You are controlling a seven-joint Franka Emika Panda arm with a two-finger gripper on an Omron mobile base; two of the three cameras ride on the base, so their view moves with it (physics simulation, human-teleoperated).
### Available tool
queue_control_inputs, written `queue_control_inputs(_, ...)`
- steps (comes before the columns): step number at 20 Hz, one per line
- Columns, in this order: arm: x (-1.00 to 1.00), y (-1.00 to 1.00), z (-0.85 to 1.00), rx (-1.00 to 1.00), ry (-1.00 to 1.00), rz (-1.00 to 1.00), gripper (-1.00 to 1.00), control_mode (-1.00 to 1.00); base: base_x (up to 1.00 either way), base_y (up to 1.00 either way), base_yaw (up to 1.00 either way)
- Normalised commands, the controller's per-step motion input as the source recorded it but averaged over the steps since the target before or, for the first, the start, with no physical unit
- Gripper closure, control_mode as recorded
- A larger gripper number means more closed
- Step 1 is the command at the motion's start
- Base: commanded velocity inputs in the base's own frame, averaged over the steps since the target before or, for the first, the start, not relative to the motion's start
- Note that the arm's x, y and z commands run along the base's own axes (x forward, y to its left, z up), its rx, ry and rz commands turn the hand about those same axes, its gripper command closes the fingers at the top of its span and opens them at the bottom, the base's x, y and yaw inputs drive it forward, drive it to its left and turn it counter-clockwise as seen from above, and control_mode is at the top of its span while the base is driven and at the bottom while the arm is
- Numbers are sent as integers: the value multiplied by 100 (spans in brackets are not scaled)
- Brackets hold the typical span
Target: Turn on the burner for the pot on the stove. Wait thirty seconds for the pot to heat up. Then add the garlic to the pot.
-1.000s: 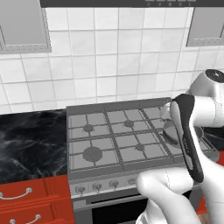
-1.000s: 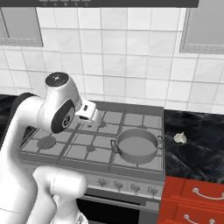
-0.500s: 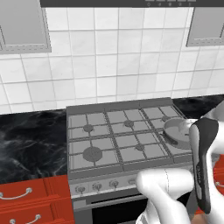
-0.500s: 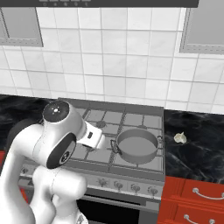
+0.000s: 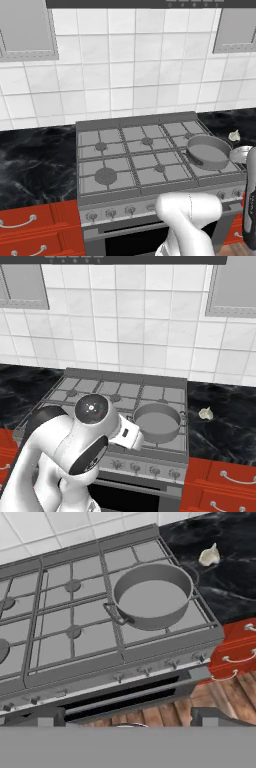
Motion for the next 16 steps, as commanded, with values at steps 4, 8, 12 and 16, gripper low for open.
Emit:
queue_control_inputs(4,-27,-29,-56,-4,-17,11,-100,-100,0,0,0)
queue_control_inputs(8,-3,-16,-80,-14,-17,24,-100,-100,0,0,0)
queue_control_inputs(12,0,-27,-100,-11,-34,21,-100,-100,0,0,0)
queue_control_inputs(16,0,-11,-95,-11,-34,21,-100,-100,0,0,0)
